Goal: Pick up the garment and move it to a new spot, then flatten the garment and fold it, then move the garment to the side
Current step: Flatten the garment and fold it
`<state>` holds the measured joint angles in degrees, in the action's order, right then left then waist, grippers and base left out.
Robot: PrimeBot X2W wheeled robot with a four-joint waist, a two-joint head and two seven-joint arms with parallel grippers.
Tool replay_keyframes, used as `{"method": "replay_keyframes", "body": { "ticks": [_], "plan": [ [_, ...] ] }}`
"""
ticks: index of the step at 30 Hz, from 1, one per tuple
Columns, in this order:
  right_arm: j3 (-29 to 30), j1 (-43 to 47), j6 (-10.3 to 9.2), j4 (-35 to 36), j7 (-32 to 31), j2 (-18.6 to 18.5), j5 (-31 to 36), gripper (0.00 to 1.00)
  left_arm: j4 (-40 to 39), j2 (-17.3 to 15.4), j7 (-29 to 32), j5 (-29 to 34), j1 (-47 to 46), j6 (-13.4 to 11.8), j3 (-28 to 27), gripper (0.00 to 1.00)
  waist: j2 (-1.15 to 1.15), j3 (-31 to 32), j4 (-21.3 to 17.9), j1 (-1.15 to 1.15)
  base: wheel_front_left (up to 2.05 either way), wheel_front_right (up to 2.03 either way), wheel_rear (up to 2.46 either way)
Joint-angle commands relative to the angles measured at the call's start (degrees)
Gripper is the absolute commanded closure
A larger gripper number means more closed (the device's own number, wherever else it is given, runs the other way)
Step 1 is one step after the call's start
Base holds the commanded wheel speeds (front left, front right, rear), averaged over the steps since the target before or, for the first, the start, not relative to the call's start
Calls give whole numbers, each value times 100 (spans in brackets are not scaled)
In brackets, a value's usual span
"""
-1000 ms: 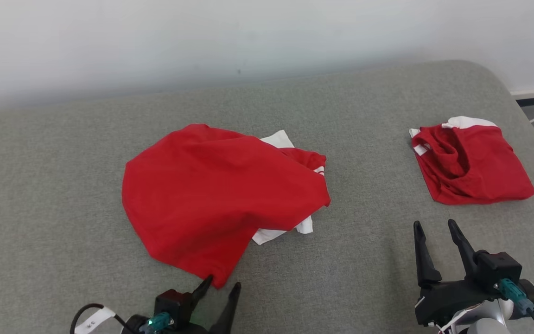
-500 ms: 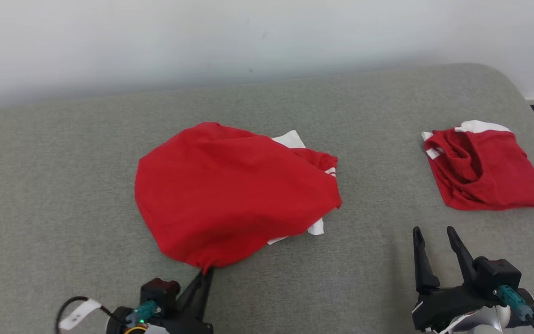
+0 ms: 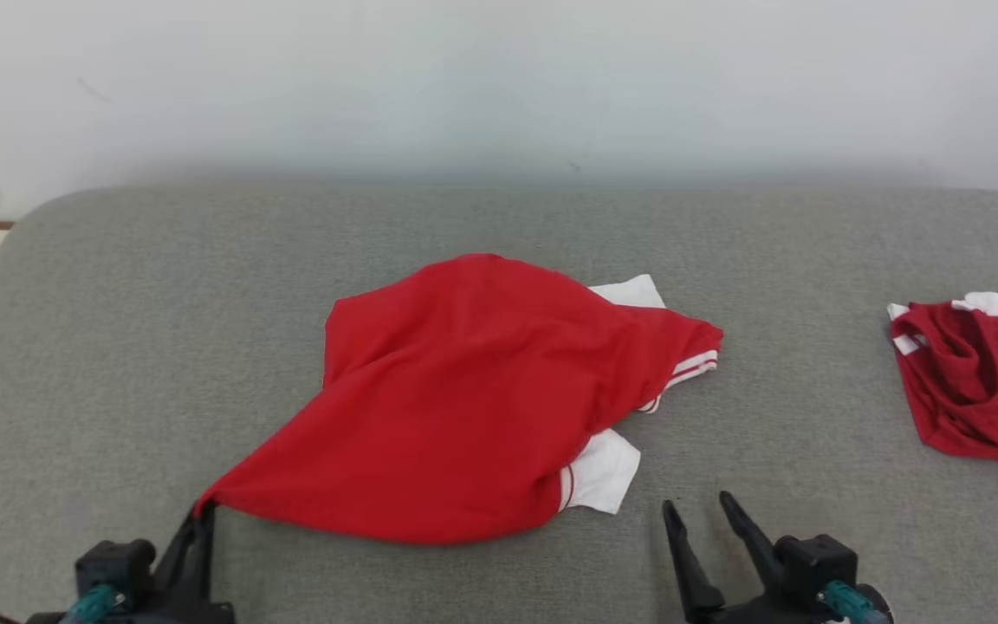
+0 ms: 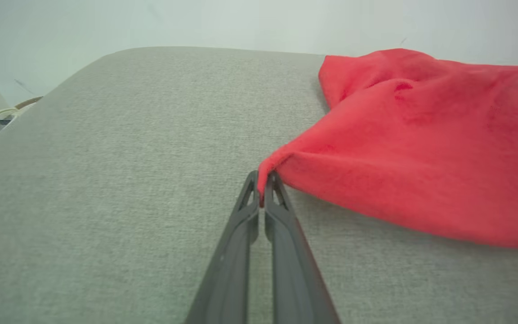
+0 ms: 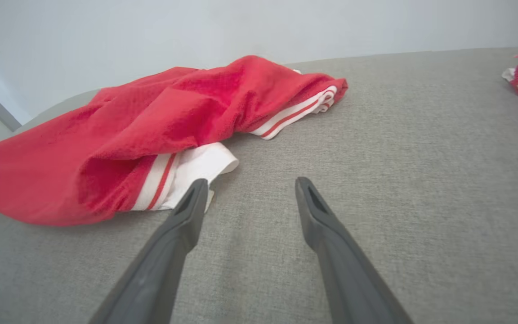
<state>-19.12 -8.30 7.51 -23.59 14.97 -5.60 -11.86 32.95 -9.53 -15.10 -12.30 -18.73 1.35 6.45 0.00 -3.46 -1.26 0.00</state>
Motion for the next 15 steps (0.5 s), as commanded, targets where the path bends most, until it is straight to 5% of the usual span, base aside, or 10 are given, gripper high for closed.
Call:
{"method": "replay_keyframes", "body": {
  "ticks": [1,10,11,12,13,15],
  "plan": [
    [-75,26,-2,-45,29,16,-36,0,43,-68,-6,41,111,-11,-91,100,0,31,166,0,0,0,0],
    [-204,-309,-2,-224,28,104,-288,0,276,14,-6,270,187,-23,-589,100,0,-178,304,0,0,0,0],
    [-199,-359,-2,-253,28,115,-332,0,290,51,-6,297,195,-39,-624,89,0,-197,329,0,0,0,0],
    [-194,-419,-2,-272,28,122,-347,0,289,101,-6,334,202,-32,-647,54,0,-213,353,0,0,0,0],
    [-186,-482,-2,-285,29,132,-373,0,279,145,-6,363,204,-19,-661,0,0,-233,380,0,0,0,0],
    [-142,-589,-2,-376,28,143,-384,0,262,232,-6,401,212,13,-670,0,0,-257,456,0,0,0,0]
  ]
}}
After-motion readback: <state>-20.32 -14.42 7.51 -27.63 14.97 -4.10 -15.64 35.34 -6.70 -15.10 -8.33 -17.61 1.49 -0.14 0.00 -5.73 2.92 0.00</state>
